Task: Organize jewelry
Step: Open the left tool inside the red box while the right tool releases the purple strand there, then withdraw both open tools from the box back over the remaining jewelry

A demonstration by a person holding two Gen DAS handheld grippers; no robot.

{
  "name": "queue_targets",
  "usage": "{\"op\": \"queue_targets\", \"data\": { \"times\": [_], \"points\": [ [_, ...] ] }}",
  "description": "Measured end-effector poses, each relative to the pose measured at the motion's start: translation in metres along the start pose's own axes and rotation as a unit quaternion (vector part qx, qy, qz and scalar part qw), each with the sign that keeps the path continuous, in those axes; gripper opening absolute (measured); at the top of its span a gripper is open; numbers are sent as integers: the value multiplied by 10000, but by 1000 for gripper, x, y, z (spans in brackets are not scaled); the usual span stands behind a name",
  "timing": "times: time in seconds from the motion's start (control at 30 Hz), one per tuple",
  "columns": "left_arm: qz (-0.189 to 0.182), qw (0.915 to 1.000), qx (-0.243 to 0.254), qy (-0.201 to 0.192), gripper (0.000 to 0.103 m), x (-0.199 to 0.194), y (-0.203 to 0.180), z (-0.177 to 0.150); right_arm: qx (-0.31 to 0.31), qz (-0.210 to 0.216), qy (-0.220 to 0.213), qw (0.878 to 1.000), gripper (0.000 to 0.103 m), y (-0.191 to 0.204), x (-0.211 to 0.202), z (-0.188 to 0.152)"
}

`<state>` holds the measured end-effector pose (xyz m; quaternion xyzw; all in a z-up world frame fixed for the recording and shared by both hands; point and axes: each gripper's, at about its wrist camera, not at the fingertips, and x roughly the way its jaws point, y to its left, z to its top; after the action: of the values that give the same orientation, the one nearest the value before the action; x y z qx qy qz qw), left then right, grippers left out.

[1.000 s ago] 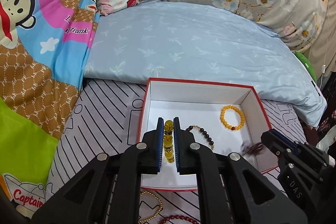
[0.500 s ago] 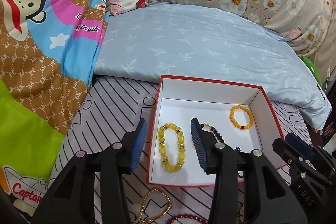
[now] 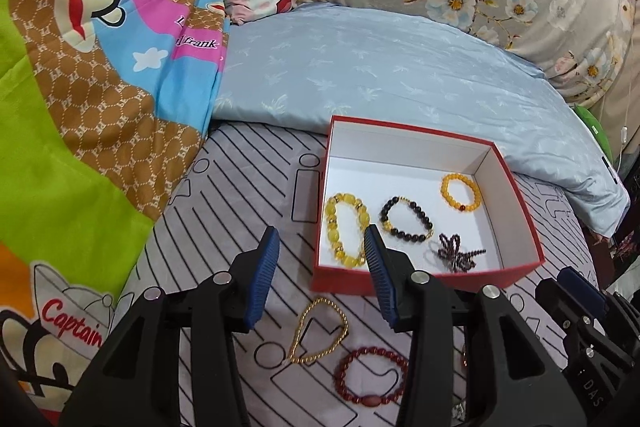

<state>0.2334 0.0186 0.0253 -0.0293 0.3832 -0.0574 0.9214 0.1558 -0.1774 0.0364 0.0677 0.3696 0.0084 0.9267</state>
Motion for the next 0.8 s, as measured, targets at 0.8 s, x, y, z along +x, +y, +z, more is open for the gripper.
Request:
{"op": "queue_targets", "data": {
  "times": [0.8],
  "points": [
    [9, 9994, 99, 339, 44, -27, -1, -72, 236, -242, 261, 9991, 36, -22, -44, -83]
  ]
}}
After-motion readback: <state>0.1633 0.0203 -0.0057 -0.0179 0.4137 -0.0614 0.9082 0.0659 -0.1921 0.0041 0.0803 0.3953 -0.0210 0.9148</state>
